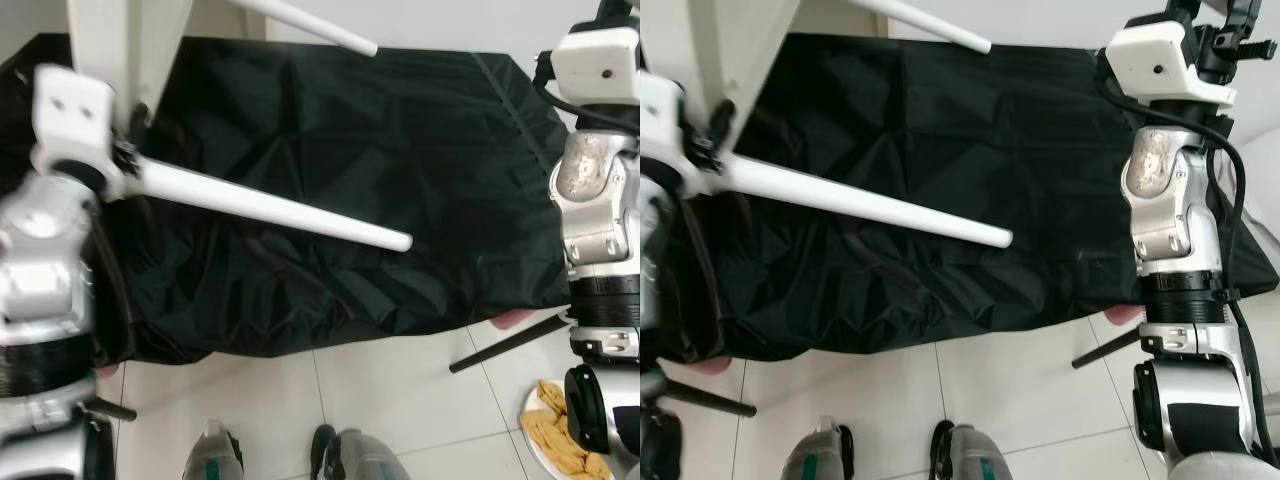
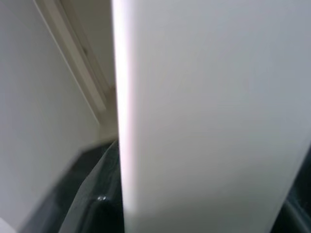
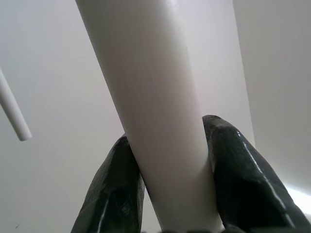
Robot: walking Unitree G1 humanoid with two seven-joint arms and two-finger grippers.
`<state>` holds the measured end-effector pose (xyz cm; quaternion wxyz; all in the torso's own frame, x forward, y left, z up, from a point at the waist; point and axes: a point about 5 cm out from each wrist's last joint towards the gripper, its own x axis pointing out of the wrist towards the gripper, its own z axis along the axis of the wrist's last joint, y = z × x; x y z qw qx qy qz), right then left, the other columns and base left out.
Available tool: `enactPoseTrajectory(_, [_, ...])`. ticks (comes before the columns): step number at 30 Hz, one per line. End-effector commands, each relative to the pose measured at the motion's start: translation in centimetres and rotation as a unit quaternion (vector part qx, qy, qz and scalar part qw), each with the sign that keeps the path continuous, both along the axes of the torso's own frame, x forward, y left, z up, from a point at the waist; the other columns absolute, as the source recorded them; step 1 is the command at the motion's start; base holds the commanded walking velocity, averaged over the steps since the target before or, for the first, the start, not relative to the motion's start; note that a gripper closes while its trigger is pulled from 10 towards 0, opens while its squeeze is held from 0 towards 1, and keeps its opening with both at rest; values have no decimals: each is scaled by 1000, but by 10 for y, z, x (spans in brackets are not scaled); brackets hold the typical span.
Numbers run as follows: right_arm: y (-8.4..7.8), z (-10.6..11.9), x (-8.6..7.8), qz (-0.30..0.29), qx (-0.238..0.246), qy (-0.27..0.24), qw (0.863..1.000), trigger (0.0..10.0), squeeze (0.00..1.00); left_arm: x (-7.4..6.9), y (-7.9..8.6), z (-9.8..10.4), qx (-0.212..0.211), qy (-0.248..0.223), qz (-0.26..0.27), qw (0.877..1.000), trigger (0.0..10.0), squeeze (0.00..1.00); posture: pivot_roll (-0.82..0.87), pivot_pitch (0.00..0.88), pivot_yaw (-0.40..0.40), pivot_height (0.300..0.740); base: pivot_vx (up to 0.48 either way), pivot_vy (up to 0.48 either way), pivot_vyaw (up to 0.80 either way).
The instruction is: Building children table
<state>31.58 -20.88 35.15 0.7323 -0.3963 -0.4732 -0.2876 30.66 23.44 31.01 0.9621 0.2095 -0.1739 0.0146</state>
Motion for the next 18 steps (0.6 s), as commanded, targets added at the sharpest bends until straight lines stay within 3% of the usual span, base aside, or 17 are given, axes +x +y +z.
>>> enactPoseTrajectory(1, [-28, 16, -17, -9, 72, -57, 996, 10000, 0, -19, 36, 28, -36, -82, 88, 992, 10000, 0, 129, 115, -37, 740, 0, 0, 0])
enactPoseTrajectory(5, [-39, 10, -22, -29, 86, -52, 994, 10000, 0, -27, 42, 66, -17, -128, 83, 988, 10000, 0, 130, 109, -33, 740, 0, 0, 0])
enactPoseTrajectory(7, [-39, 10, -22, -29, 86, -52, 994, 10000, 0, -27, 42, 66, -17, -128, 83, 988, 10000, 0, 130, 109, -33, 740, 0, 0, 0])
enactPoseTrajectory(10, [-52, 0, -23, -36, 121, -40, 991, 10000, 0, -32, 41, 80, -23, -143, 70, 987, 10000, 0, 125, 103, -23, 740, 0, 0, 0])
enactPoseTrajectory(11, [-67, -14, -26, -44, 158, -23, 986, 10000, 0, -38, 37, 89, -27, -151, 53, 987, 10000, 0, 122, 103, -19, 740, 0, 0, 0])
enactPoseTrajectory(13, [-67, -14, -26, -44, 158, -23, 986, 10000, 0, -38, 37, 89, -27, -151, 53, 987, 10000, 0, 122, 103, -19, 740, 0, 0, 0])
enactPoseTrajectory(18, [-88, -44, -35, -71, 193, 9, 979, 10000, 0, -46, 38, 100, -10, -159, 35, 987, 10000, 0, 116, 106, -5, 740, 0, 0, 0])
